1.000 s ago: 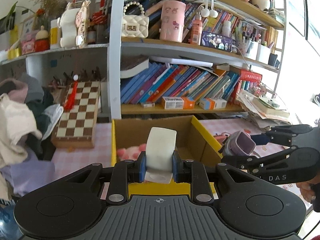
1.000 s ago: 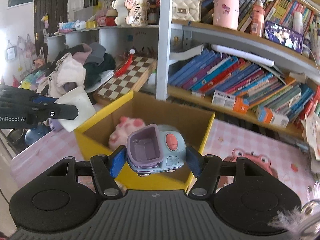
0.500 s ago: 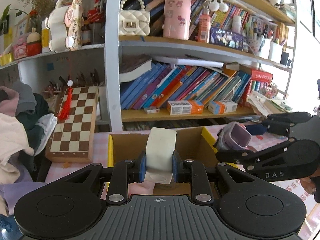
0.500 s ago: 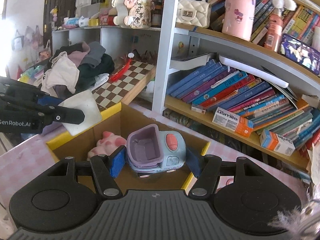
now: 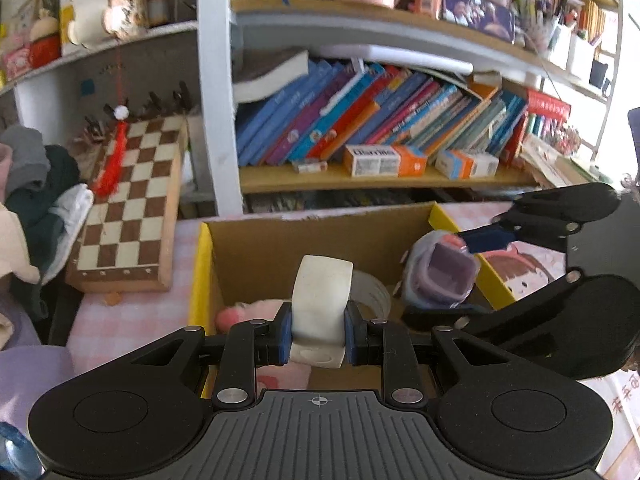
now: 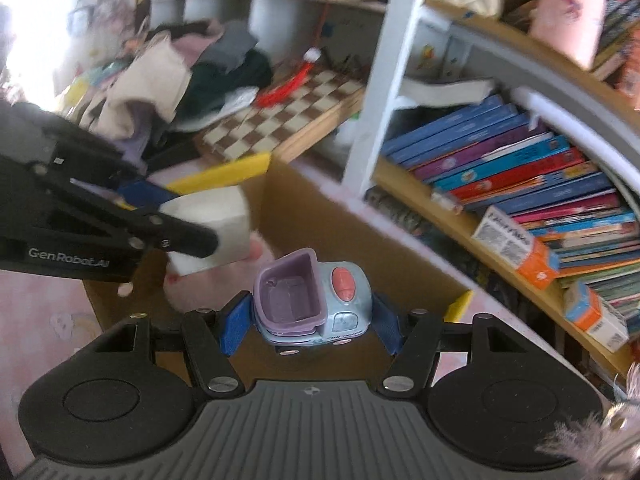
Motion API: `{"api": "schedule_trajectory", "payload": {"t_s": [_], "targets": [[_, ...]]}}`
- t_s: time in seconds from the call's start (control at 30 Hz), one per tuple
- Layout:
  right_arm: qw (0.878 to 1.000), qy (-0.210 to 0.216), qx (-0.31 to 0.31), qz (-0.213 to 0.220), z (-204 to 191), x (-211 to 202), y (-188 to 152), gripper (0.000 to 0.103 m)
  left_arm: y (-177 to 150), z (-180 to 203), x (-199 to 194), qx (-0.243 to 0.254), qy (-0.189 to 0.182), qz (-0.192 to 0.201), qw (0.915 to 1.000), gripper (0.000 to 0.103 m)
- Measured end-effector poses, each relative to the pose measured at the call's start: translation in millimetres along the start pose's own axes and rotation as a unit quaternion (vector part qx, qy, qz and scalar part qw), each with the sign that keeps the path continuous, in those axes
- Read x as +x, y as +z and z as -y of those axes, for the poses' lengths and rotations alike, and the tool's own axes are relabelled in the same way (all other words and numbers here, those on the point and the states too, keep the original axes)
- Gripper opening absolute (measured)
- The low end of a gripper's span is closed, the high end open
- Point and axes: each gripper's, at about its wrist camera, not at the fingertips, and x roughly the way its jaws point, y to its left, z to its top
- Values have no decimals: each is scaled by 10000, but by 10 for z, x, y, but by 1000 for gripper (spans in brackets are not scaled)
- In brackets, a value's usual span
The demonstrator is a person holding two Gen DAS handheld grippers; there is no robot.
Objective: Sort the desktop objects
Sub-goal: 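Carry the eraser and truck with both tools over the yellow box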
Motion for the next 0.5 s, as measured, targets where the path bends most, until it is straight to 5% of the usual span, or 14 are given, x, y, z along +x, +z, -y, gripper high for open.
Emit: {"api": "schedule_trajectory", "payload": {"t_s": [0.27,0.5], "targets": [[9951,-132,-705,-684,1,368,-75,62,-81,122,252,114,-97,-426,9990,24],[9790,105,-1580,-1286,-68,599,-141,62,-171,166,455,241,-195,-914,9953,24]]}}
